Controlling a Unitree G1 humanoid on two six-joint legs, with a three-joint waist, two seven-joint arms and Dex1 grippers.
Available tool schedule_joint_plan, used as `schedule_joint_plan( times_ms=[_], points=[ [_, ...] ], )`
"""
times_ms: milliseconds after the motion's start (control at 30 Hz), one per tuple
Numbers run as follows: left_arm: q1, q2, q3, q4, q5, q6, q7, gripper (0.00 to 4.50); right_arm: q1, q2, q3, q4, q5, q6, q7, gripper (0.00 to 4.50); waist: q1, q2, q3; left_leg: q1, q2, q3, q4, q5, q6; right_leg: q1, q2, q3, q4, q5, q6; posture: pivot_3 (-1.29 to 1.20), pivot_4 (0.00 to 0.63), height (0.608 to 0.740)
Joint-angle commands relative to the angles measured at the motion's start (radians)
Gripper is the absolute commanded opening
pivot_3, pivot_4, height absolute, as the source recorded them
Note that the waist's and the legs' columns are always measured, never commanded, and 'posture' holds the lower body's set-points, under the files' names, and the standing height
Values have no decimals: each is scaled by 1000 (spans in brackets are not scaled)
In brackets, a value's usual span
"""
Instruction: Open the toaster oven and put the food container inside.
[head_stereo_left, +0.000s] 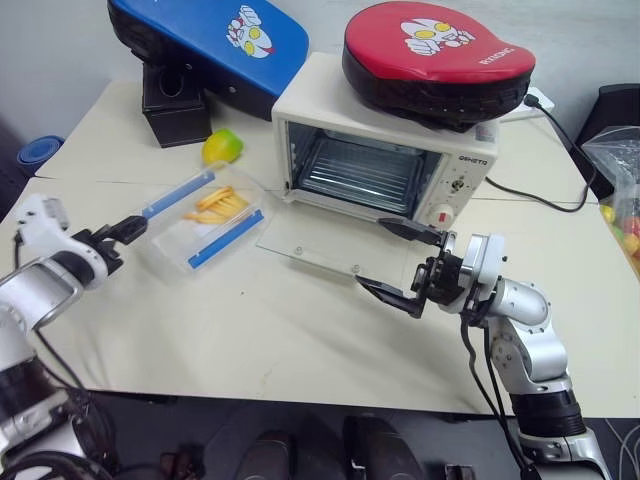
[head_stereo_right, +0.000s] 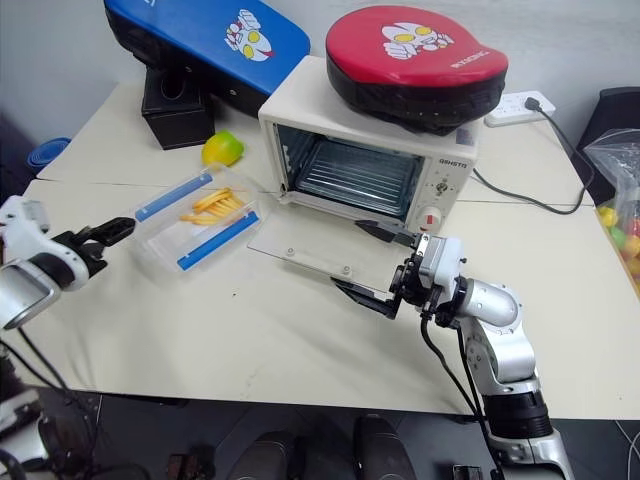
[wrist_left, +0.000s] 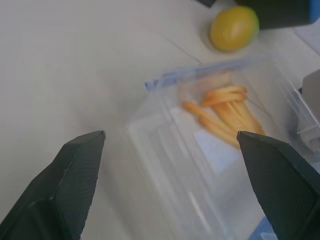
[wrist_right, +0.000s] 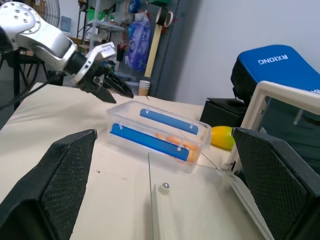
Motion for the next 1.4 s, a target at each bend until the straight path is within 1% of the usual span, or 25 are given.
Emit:
schedule_joint_plan(
  times_ms=[33, 100, 200, 333, 367, 433, 467, 567, 633, 700, 767, 867, 900, 1000, 1133, 1267, 1400],
  points=[
    [-68, 53, -107, 108, 109, 20, -45, 4475, 17, -3, -7, -63, 2, 2, -28, 4500, 0, 0, 0, 0, 0, 0, 0, 0, 0, 0, 0, 0, 0, 0, 0, 0, 150, 740],
    [-114, 47, -129, 172, 138, 10, -74, 4475, 32, -10, -14, -76, -1, 2, -38, 4500, 2, 0, 0, 0, 0, 0, 0, 0, -1, -1, 0, 0, 0, 0, 0, 0, 150, 740],
    [-155, 40, -139, 236, 178, 5, -112, 3876, 60, -25, -41, -98, -3, -8, -53, 4500, 5, 0, 0, 0, 0, 0, 1, 0, -1, 0, 0, 0, -1, 0, 0, 0, 150, 740],
    [-183, 52, -130, 293, 222, 1, -150, 2678, 124, -53, -68, -160, 1, -11, -71, 4500, 6, 0, 0, -1, 0, 0, 1, 0, -1, -1, 0, 0, -1, 0, 0, 0, 150, 740],
    [-188, 57, -127, 303, 231, 0, -159, 2284, 135, -55, -70, -171, 2, -9, -78, 4500, 4, 0, 0, -1, 0, 0, 1, 0, -1, -1, 0, 0, -1, 0, 0, 0, 150, 740],
    [-203, 68, -119, 327, 248, -4, -176, 1740, 154, -55, -74, -189, 0, -6, -94, 4500, 3, 0, 0, 0, 0, 1, 1, 1, -1, -1, 0, 0, -1, 0, 0, 0, 150, 740],
    [-211, 83, -123, 338, 260, -9, -195, 1389, 164, -54, -78, -198, 0, -2, -105, 4500, 4, 0, 0, 0, 0, 0, 1, 1, -2, -1, 0, 0, 0, 0, 0, 0, 150, 740],
    [-247, 141, -143, 392, 304, -45, -264, 534, 191, -62, -94, -219, -1, 6, -129, 4500, 4, 0, 0, 0, 0, 0, 1, 2, -3, -1, 0, 0, 0, 0, 0, 0, 150, 740],
    [-282, 187, -190, 434, 342, -64, -335, 69, 203, -76, -103, -227, -8, 15, -138, 4500, 6, -1, 0, 0, 0, 0, 1, 2, -3, -1, 0, 0, 0, 0, 0, 0, 150, 740],
    [-343, 238, -268, 482, 391, -87, -428, 14, 214, -93, -126, -238, 1, 28, -150, 4500, 8, -1, 0, -1, 0, 0, 1, 2, -3, -1, 0, 0, 0, 0, 0, 0, 150, 740],
    [-405, 266, -337, 529, 439, -114, -504, 14, 222, -114, -145, -239, 8, 33, -151, 4500, 12, -1, 0, -1, -1, -1, 0, 2, -3, -1, 0, 0, -1, 0, 0, 0, 150, 740],
    [-499, 266, -433, 571, 492, -126, -617, 14, 237, -125, -165, -243, 3, 41, -173, 4500, 20, -1, 0, -2, -2, -1, 0, 2, -2, -1, -1, 0, -1, 0, 0, 0, 150, 740],
    [-529, 257, -488, 554, 505, -116, -672, 14, 250, -129, -175, -246, 2, 44, -183, 4500, 21, -1, 0, -2, -2, -1, 0, 2, -2, -1, -2, 0, -1, 0, 0, 0, 150, 740],
    [-625, 188, -602, 523, 531, -82, -776, 14, 294, -138, -195, -256, -8, 55, -202, 4500, 33, -1, 0, -3, -2, -2, 1, 2, -2, -1, -2, 0, 0, 0, 0, 0, 150, 740],
    [-717, 53, -699, 508, 577, -90, -831, 14, 327, -139, -195, -269, -18, 64, -220, 4500, 32, -2, 1, -5, -3, -2, 2, 3, 0, -1, -2, 0, 0, 0, 1, 0, 150, 740],
    [-779, -98, -711, 575, 628, -140, -792, 14, 339, -123, -173, -298, -25, 84, -254, 4500, 23, -2, 1, -6, -2, -1, 1, 3, 0, -3, -2, 0, 1, 0, 1, 0, 150, 740],
    [-782, -168, -739, 600, 680, -170, -805, 14, 344, -112, -148, -344, -27, 111, -291, 4500, 1, -2, 1, -6, -2, 1, 0, 3, -2, -7, -1, 2, 2, 0, 1, 0, 150, 740]
  ],
)
